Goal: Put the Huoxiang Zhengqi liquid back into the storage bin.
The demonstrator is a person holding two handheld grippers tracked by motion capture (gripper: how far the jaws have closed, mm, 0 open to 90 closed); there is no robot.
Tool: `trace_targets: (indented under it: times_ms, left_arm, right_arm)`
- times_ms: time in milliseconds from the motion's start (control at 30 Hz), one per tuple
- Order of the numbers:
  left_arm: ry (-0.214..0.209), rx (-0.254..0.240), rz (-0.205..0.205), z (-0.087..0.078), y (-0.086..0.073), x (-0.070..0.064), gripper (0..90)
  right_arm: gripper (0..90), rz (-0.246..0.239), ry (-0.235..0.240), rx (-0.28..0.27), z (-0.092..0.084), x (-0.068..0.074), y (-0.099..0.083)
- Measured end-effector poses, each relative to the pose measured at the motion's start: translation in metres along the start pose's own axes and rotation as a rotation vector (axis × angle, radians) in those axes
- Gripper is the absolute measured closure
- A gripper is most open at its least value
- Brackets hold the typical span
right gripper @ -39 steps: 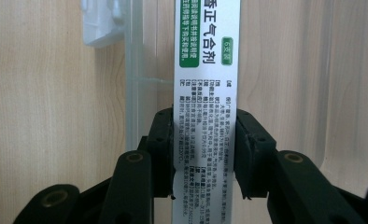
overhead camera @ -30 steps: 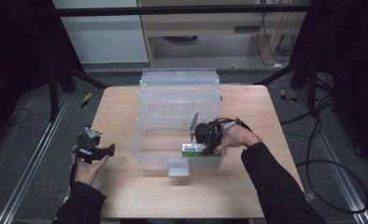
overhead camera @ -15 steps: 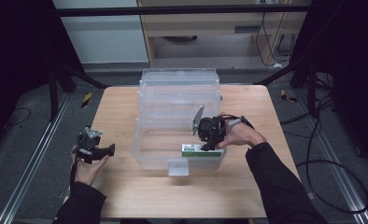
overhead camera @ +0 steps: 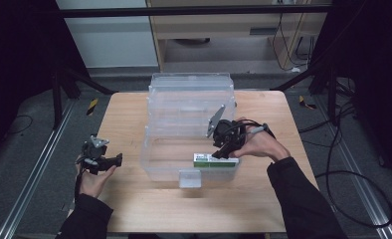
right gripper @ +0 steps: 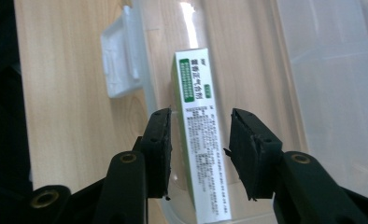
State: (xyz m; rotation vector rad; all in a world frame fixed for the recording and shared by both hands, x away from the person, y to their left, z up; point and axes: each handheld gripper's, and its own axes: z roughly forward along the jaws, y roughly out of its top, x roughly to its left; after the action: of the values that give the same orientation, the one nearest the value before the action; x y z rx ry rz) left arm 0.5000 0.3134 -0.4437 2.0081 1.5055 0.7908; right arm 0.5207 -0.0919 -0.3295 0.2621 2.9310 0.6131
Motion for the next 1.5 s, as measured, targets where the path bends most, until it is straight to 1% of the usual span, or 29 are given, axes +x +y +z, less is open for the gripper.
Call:
trace_targets:
  times_ms: [133,300,433,500,567,667,733,800,900,1000,1067,1133,1200,1267,1367,1500]
  left_arm:
    - [0.0,-0.003,-0.001,0.0,0.0,0.0,22.7]
    - [0.0,-0.005,0.001,-0.001,0.001,0.0,22.6]
    - [0.0,-0.006,0.002,-0.001,0.001,0.0,22.7]
    - [0.0,-0.007,0.002,-0.002,0.001,0.0,22.6]
    - [0.0,-0.007,0.002,-0.002,0.001,0.0,22.7]
    - [0.001,-0.007,0.002,-0.002,0.001,0.0,22.7]
    - [0.001,-0.006,0.003,-0.001,0.001,-0.001,22.7]
    - [0.002,-0.006,0.003,-0.001,0.001,-0.001,22.7]
    - [0.002,-0.006,0.003,-0.001,0.001,-0.001,22.7]
    - [0.001,-0.006,0.004,-0.001,0.001,-0.001,22.7]
    - [0.001,-0.006,0.004,-0.001,0.001,-0.001,22.7]
    - [0.001,-0.006,0.004,-0.001,0.001,-0.001,22.7]
    - [0.002,-0.005,0.004,-0.001,0.001,-0.001,22.7]
    - [0.001,-0.006,0.003,-0.001,0.001,-0.001,22.7]
    - [0.001,-0.006,0.004,-0.001,0.001,0.0,22.8]
    - [0.0,-0.007,0.004,-0.002,0.001,0.0,22.8]
  right_arm:
    - [59.3,0.002,0.021,0.009,0.002,0.007,0.005]
    - [59.1,-0.016,0.046,0.028,0.01,0.014,0.013]
    - [58.9,-0.025,0.06,0.03,0.016,0.018,0.018]
    - [58.8,-0.025,0.077,0.022,0.02,0.019,0.019]
    - [58.9,-0.025,0.08,0.029,0.025,0.021,0.019]
    - [59.2,-0.024,0.096,0.031,0.031,0.022,0.019]
    - [59.3,-0.034,0.093,0.043,0.035,0.023,0.019]
    - [59.5,-0.037,0.101,0.051,0.039,0.024,0.02]
    - [59.7,-0.046,0.105,0.05,0.042,0.025,0.021]
    - [59.6,-0.048,0.121,0.055,0.048,0.026,0.022]
    - [59.6,-0.043,0.127,0.069,0.052,0.027,0.021]
    - [59.6,-0.047,0.132,0.079,0.057,0.027,0.02]
    - [59.6,-0.05,0.126,0.086,0.059,0.028,0.02]
    - [59.1,-0.047,0.135,0.095,0.061,0.029,0.021]
    - [58.9,-0.055,0.142,0.099,0.065,0.029,0.021]
    - [58.6,-0.058,0.14,0.114,0.069,0.03,0.022]
